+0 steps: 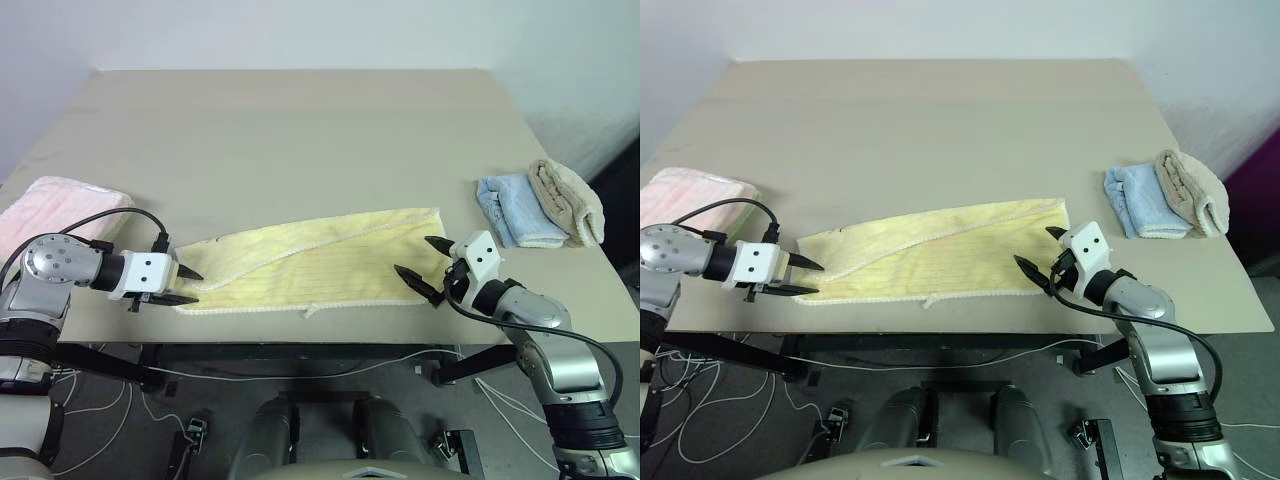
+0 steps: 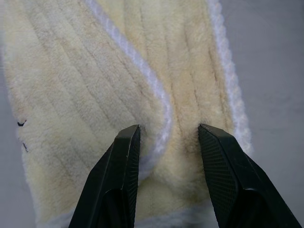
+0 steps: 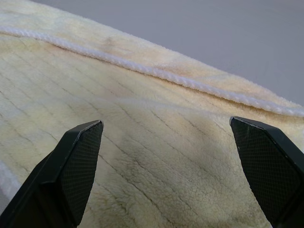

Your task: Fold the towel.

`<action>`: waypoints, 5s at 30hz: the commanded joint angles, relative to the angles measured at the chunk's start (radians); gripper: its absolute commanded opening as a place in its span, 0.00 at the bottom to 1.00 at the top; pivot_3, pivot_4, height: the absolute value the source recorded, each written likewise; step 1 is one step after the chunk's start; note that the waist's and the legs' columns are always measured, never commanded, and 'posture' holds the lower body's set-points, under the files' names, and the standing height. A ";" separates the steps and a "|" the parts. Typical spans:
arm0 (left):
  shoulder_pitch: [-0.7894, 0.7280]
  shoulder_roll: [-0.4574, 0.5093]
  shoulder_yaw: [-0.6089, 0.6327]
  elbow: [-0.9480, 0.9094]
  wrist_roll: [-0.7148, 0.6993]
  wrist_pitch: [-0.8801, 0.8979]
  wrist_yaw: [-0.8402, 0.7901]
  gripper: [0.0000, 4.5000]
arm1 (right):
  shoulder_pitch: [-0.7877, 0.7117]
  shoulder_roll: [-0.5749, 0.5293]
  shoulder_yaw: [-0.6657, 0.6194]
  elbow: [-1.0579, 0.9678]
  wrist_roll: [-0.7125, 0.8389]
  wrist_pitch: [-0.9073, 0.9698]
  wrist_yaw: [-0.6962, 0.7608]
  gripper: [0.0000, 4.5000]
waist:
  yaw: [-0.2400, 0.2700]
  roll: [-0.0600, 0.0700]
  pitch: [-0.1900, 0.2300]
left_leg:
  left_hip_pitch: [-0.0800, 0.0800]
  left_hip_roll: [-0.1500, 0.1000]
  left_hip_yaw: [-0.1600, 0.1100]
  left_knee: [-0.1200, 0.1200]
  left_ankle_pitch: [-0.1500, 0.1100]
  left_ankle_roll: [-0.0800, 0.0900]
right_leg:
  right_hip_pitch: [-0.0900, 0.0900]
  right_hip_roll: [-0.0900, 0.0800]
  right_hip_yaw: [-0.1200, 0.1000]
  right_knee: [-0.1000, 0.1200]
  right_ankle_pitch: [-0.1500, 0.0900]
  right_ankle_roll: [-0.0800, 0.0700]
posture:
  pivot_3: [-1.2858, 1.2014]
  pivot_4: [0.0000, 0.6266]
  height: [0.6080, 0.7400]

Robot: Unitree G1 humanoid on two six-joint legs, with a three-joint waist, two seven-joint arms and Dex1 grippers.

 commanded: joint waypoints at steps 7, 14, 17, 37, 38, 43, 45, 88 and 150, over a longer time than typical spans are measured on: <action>-0.054 -0.007 0.016 0.056 -0.006 -0.041 0.055 0.01 | -0.015 0.012 -0.002 -0.034 -0.003 -0.023 -0.006 1.00 | -0.001 0.000 0.000 | 0.000 0.000 0.000 0.000 0.000 0.000 | 0.000 0.000 0.000 0.000 0.000 0.000 | 0.52 0.24 1.00; -0.029 -0.013 0.093 -0.041 -0.160 0.157 0.034 0.01 | -0.028 -0.016 -0.003 -0.049 -0.017 -0.025 0.006 1.00 | 0.000 0.000 0.000 | 0.000 0.000 0.000 0.001 0.000 0.000 | 0.000 0.000 0.000 0.001 0.000 0.000 | 0.52 0.24 1.00; -0.023 -0.012 0.147 -0.088 -0.226 0.294 0.062 0.01 | -0.060 -0.059 -0.002 -0.037 -0.063 -0.049 0.011 1.00 | -0.001 0.000 0.000 | 0.000 0.000 0.000 0.001 0.000 0.000 | 0.000 0.000 0.000 0.001 0.000 0.000 | 0.52 0.24 1.00; 0.268 -0.025 0.312 -0.473 -0.310 0.547 0.254 0.01 | -0.626 -0.223 0.236 0.894 -0.557 -0.649 -0.075 1.00 | -0.007 0.001 0.000 | 0.000 0.000 0.002 0.000 0.000 0.000 | -0.001 0.000 0.002 0.001 0.000 0.000 | 0.52 0.24 1.00; 0.275 -0.027 0.314 -0.481 -0.310 0.550 0.259 0.01 | -0.649 -0.217 0.242 0.932 -0.566 -0.668 -0.081 1.00 | -0.006 0.001 0.000 | 0.000 0.000 0.002 0.000 0.000 0.000 | -0.001 0.000 0.002 0.001 0.000 0.000 | 0.52 0.24 1.00; 0.298 -0.036 0.317 -0.507 -0.306 0.556 0.279 0.01 | -0.730 -0.189 0.278 1.085 -0.610 -0.745 -0.116 1.00 | -0.007 0.001 0.000 | 0.000 0.000 0.002 0.000 0.000 0.000 | -0.001 -0.001 0.002 0.001 0.000 0.000 | 0.52 0.24 1.00; 0.304 -0.038 0.318 -0.512 -0.306 0.555 0.283 0.01 | -0.747 -0.185 0.294 1.122 -0.631 -0.769 -0.130 1.00 | -0.007 0.001 0.001 | 0.000 0.000 0.002 0.000 0.000 0.000 | -0.001 -0.001 0.002 0.001 0.000 0.000 | 0.52 0.24 1.00; -0.235 -0.156 0.404 -0.060 -0.297 0.554 0.651 0.00 | -1.006 -0.288 0.194 1.210 -0.535 -0.818 -0.029 0.01 | -0.007 0.002 0.002 | 0.000 0.000 0.001 0.001 0.000 -0.001 | -0.002 0.000 0.001 0.002 0.000 0.000 | 0.52 0.24 1.00; 0.119 -0.105 0.303 -0.214 -0.172 0.640 0.526 0.00 | -0.645 -0.316 0.139 0.850 -0.259 -0.433 0.453 0.01 | -0.001 0.005 0.002 | 0.000 0.000 0.002 0.000 0.000 0.000 | -0.002 -0.002 0.002 0.000 0.000 0.000 | 0.52 0.24 1.00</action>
